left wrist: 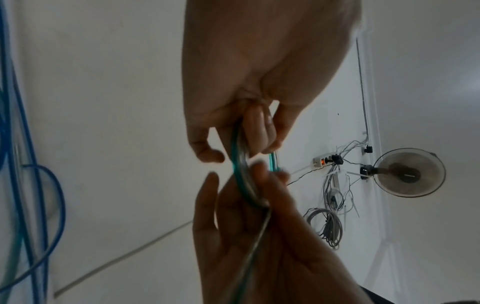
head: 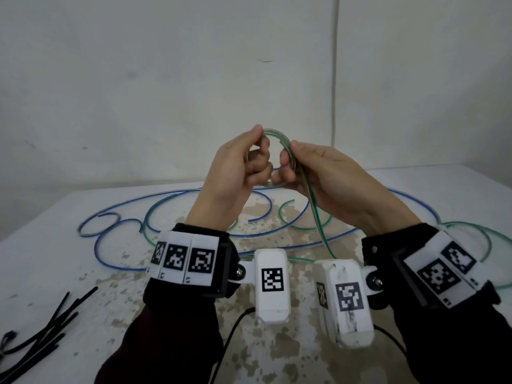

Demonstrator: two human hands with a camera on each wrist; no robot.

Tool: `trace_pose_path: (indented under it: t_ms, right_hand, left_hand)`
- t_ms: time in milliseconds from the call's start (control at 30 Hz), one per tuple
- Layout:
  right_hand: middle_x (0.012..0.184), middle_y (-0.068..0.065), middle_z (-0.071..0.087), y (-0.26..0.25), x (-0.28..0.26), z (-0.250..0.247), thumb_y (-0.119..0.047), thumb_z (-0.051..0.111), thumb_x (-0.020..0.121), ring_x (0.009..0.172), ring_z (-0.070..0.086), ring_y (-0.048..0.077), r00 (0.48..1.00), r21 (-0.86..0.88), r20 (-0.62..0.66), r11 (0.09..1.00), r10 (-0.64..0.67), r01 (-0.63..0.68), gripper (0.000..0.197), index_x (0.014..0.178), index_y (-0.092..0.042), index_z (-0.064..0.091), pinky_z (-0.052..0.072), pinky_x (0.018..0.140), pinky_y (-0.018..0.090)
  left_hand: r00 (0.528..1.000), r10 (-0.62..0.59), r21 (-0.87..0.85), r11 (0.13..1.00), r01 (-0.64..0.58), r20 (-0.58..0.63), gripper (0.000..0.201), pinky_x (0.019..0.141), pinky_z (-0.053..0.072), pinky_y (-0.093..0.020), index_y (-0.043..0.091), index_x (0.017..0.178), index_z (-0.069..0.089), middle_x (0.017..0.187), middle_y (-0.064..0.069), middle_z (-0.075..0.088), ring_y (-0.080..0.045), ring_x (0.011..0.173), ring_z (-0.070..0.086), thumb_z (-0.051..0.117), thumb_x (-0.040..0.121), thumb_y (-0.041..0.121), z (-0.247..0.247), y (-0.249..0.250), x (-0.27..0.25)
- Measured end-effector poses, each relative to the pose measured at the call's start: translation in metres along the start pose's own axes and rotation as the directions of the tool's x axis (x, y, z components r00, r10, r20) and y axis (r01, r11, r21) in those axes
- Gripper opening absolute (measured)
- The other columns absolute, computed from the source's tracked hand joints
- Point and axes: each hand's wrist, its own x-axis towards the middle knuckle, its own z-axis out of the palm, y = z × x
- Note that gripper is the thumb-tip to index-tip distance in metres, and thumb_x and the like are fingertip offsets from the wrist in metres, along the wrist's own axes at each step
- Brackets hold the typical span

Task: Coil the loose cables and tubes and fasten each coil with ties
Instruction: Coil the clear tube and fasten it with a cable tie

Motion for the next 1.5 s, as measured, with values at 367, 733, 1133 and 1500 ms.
trace_pose_path:
  t_ms: [367,733,1133,1500]
  right_hand:
    - [0.049,-0.005,0.039,0.003,0.001,-0.001,-0.026,0.034,0.103,0.052,0.045,0.012,0.999,-0.040,-0.020,0.999,0.034,-0.035,0.036,0.076,-0.010,0.052,0.046,0.070,0.025]
    - [0.048,-0.005,0.040,0.003,0.001,-0.002,-0.027,0.035,0.102,0.049,0.045,0.011,0.998,-0.108,-0.017,0.992,0.066,-0.067,0.038,0.074,-0.009,0.054,0.049,0.064,0.022]
    - [0.050,-0.003,0.047,0.000,0.001,-0.002,-0.026,0.031,0.103,0.058,0.054,0.014,0.999,-0.033,-0.013,0.999,0.041,-0.041,0.040,0.075,-0.008,0.054,0.051,0.072,0.022]
    - [0.050,-0.003,0.037,-0.002,0.000,-0.004,-0.027,0.031,0.103,0.053,0.046,0.014,0.999,-0.005,-0.031,0.999,0.031,-0.031,0.040,0.072,-0.010,0.049,0.047,0.066,0.023]
  left_hand:
    - [0.991,0.025,0.176,0.983,-0.048,0.129,0.034,0.049,0.020,-0.022,0.006,0.075,0.046,0.047,0.010,0.040,-0.008,0.043,0.022,0.034,0.103,0.020,-0.003,-0.001,-0.006]
    - [0.992,-0.036,0.259,0.966,0.003,0.124,0.035,0.053,0.016,-0.026,0.005,0.075,0.047,0.045,0.012,0.035,-0.007,0.042,0.021,0.036,0.102,0.024,-0.006,0.000,-0.006]
    - [0.996,-0.047,0.072,0.997,0.041,0.077,0.039,0.049,0.012,-0.023,0.015,0.066,0.035,0.049,0.009,0.023,-0.005,0.039,0.019,0.033,0.103,0.029,-0.004,0.003,-0.004]
    - [0.991,-0.085,-0.006,0.996,0.086,0.105,0.040,0.045,0.028,-0.021,0.014,0.063,0.035,0.042,0.006,0.025,-0.012,0.037,0.033,0.032,0.101,0.028,-0.001,0.001,-0.001]
